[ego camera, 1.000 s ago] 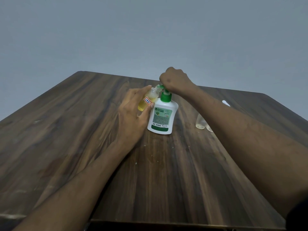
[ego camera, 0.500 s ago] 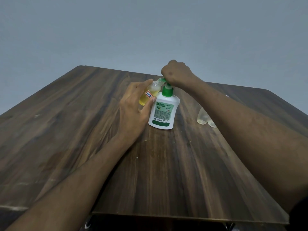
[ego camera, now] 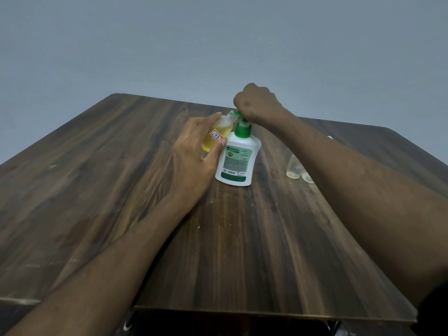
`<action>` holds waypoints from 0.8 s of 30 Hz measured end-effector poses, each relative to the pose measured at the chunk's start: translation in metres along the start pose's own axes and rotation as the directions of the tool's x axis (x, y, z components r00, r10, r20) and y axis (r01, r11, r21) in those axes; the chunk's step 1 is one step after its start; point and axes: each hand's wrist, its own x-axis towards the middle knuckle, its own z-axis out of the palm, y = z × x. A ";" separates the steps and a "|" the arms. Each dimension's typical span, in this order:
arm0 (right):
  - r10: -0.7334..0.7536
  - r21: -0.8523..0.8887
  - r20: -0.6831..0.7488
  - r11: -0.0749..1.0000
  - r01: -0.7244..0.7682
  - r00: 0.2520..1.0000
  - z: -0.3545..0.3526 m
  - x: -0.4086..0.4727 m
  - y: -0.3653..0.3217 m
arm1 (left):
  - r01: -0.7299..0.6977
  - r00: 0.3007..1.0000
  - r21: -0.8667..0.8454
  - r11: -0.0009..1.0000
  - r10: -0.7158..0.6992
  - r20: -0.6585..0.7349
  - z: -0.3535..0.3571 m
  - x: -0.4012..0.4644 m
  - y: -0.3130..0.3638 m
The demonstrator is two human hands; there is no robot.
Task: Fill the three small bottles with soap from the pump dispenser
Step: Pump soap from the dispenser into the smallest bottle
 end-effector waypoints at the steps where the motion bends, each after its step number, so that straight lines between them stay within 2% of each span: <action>1: 0.004 0.009 0.004 1.000 -0.004 1.000 0.001 0.000 0.000 | -0.001 1.000 0.001 1.000 0.001 0.000 0.000 0.000 0.000; 21: -0.006 0.003 -0.007 1.000 0.006 1.000 0.001 0.003 -0.001 | -0.005 1.000 0.009 1.000 0.005 -0.007 0.002 0.000 -0.001; 24: 0.014 0.005 0.027 1.000 -0.014 1.000 0.004 0.003 0.000 | 0.004 1.000 0.011 1.000 -0.004 -0.001 0.002 0.000 -0.002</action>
